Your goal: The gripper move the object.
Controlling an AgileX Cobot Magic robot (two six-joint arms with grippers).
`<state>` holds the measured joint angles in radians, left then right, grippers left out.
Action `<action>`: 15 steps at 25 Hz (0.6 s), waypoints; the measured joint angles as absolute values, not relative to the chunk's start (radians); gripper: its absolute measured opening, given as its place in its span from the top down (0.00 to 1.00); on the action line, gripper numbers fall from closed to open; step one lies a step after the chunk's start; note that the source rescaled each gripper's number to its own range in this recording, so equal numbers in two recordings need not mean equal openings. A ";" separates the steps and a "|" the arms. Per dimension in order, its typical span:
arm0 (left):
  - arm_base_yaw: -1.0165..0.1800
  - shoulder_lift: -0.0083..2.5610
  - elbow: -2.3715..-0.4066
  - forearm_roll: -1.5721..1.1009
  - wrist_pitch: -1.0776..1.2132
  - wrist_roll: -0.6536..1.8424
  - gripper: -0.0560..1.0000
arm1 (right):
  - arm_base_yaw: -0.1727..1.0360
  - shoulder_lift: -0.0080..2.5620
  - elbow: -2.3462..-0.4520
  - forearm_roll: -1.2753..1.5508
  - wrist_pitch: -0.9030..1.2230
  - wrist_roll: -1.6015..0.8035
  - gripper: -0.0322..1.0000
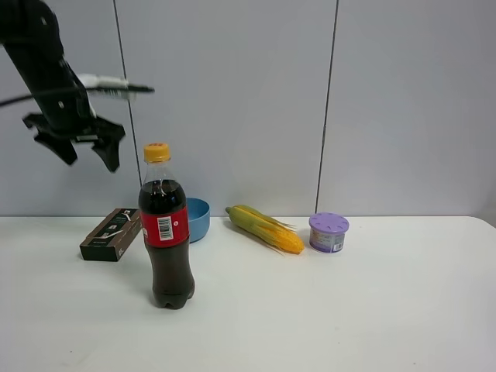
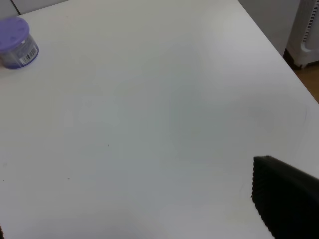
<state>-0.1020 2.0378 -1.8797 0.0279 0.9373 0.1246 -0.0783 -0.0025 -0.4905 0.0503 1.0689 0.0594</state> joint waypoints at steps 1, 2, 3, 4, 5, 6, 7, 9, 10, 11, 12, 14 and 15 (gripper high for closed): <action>-0.102 2.007 -1.914 0.045 0.967 0.125 0.63 | -0.078 -0.002 -0.490 0.050 1.069 0.059 0.00; -0.102 1.974 -1.951 0.057 0.998 0.125 0.64 | -0.078 -0.002 -0.490 0.050 1.069 0.059 0.00; -0.102 1.944 -1.983 0.063 1.026 0.125 0.66 | -0.078 -0.002 -0.490 0.050 1.069 0.059 0.00; -0.102 1.919 -2.020 0.068 1.065 0.125 0.67 | -0.078 -0.002 -0.490 0.050 1.069 0.059 0.00; -0.102 1.901 -2.054 0.071 1.108 0.125 0.68 | -0.078 -0.002 -0.490 0.050 1.069 0.059 0.00; -0.102 1.881 -2.085 0.073 1.148 0.127 0.69 | -0.078 -0.002 -0.490 0.050 1.069 0.059 0.00; -0.102 1.862 -2.105 0.077 1.174 0.130 0.69 | -0.078 -0.002 -0.490 0.050 1.069 0.059 0.00; -0.102 1.827 -2.133 0.087 1.197 0.132 0.69 | -0.078 -0.002 -0.490 0.050 1.069 0.059 0.00; -0.102 1.802 -2.134 0.099 1.203 0.132 0.69 | -0.078 -0.002 -0.490 0.050 1.069 0.059 0.00; -0.102 1.776 -2.134 0.110 1.208 0.128 0.69 | -0.078 -0.002 -0.490 0.050 1.069 0.059 0.00; -0.102 1.752 -2.134 0.123 1.209 0.118 0.69 | -0.078 -0.002 -0.490 0.050 1.069 0.059 0.00; -0.102 1.688 -2.131 0.148 1.209 0.096 0.69 | -0.078 -0.002 -0.490 0.050 1.069 0.059 0.00; -0.102 1.650 -2.124 0.159 1.211 0.084 0.69 | -0.078 -0.002 -0.490 0.050 1.069 0.059 0.00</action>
